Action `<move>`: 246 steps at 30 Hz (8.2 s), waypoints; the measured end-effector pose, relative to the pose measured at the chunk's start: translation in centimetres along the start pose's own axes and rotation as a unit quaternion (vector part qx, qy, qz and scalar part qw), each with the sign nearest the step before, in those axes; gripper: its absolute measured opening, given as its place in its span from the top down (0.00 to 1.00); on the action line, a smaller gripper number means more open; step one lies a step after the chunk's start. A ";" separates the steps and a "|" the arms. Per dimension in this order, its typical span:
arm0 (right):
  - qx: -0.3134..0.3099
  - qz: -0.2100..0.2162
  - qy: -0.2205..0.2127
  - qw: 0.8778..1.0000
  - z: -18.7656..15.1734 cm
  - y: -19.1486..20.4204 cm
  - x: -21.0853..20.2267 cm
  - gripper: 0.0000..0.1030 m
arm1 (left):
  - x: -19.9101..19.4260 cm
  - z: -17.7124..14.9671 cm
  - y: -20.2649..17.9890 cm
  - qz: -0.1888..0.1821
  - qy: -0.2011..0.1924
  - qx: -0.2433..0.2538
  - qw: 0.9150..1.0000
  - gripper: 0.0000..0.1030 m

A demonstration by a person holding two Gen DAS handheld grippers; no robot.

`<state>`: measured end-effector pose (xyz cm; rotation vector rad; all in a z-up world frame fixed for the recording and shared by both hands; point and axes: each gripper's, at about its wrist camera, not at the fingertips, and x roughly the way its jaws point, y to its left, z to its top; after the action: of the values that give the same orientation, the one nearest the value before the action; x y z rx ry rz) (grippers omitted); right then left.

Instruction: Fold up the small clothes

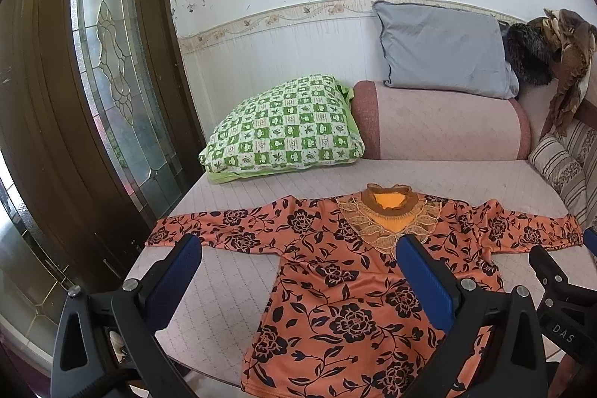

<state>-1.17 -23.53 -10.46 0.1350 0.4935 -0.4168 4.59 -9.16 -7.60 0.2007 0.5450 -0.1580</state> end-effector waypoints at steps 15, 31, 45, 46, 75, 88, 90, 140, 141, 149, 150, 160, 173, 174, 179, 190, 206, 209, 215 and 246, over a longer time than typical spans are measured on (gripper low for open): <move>0.011 -0.060 0.064 0.996 -0.4 -3.1 9.5 0.00 | 12.0 -1.2 -5.0 -0.037 0.048 0.005 0.998 0.00; 0.213 -0.127 0.108 0.963 -4.1 -21.6 22.7 0.01 | 27.5 -5.1 -8.8 -0.031 0.094 -0.030 0.995 0.00; 0.626 -0.039 0.033 0.778 -16.1 -44.9 25.6 0.77 | 30.6 -5.9 -10.4 -0.014 0.107 0.029 0.994 0.00; 0.632 -0.034 0.028 0.773 -16.3 -45.2 26.0 0.84 | 30.7 -5.9 -10.5 -0.014 0.106 0.030 0.994 0.00; 0.444 0.381 0.172 0.793 -0.3 -3.7 37.4 0.89 | 30.2 -5.4 3.5 0.048 0.113 -0.123 0.985 0.00; 0.418 0.427 0.210 0.774 -2.0 1.0 36.5 0.21 | 30.3 -5.1 4.8 0.014 0.108 -0.161 0.981 0.00; 0.414 0.390 0.199 0.798 -0.9 -1.2 35.9 0.21 | 29.8 -4.8 2.5 -0.019 0.098 -0.136 0.986 0.00; 0.408 0.242 0.299 0.828 -5.4 -10.0 41.2 0.46 | 33.4 -7.9 1.1 -0.062 0.214 -0.161 0.961 0.70; 0.410 0.248 0.291 0.829 -5.2 -9.9 41.0 0.45 | 33.3 -7.9 0.9 -0.061 0.212 -0.153 0.963 0.71; 0.386 0.305 0.280 0.824 -4.2 -7.5 41.1 0.43 | 31.9 -6.5 0.1 -0.052 0.156 -0.119 0.979 0.74; 0.380 0.291 0.310 0.822 -4.9 -7.1 41.9 0.41 | 32.1 -6.6 -0.3 -0.042 0.162 -0.108 0.980 0.74; 0.374 0.319 0.301 0.818 -4.4 -6.1 41.8 0.40 | 33.6 -7.8 1.7 -0.026 0.231 -0.144 0.962 0.64; 0.331 0.310 0.319 0.832 -4.5 -2.6 41.4 0.39 | 30.6 -6.9 7.8 -0.019 0.164 -0.186 0.969 0.35; 0.331 0.308 0.321 0.832 -4.6 -2.5 41.6 0.39 | 30.4 -7.0 9.1 -0.014 0.159 -0.201 0.966 0.35; 0.327 0.307 0.323 0.833 -4.7 -2.5 41.8 0.38 | 30.5 -8.1 18.6 0.060 0.136 -0.296 0.944 0.25; 0.293 0.303 0.312 0.851 -4.6 -1.6 41.2 0.38 | 35.7 -14.1 32.2 -0.021 0.128 -0.528 0.839 0.25; 0.298 0.318 0.315 0.843 -4.6 -1.8 41.8 0.37 | 41.0 -12.9 36.0 0.031 0.093 -0.528 0.843 0.79; 0.298 0.319 0.315 0.842 -4.6 -1.9 41.8 0.37 | 40.8 -13.2 36.0 0.042 0.088 -0.530 0.842 0.91; 0.304 0.317 0.313 0.842 -4.6 -2.0 41.5 0.37 | 38.2 -9.2 33.0 0.025 0.055 -0.474 0.878 0.94; 0.420 0.270 0.172 0.849 -0.7 -16.2 36.7 0.36 | 29.1 -5.3 -18.5 -0.280 0.169 0.036 0.944 0.55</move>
<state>21.01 -51.11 -29.28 1.1942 0.5689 -0.0191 22.76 -28.63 -30.08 0.1394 0.9319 -0.7082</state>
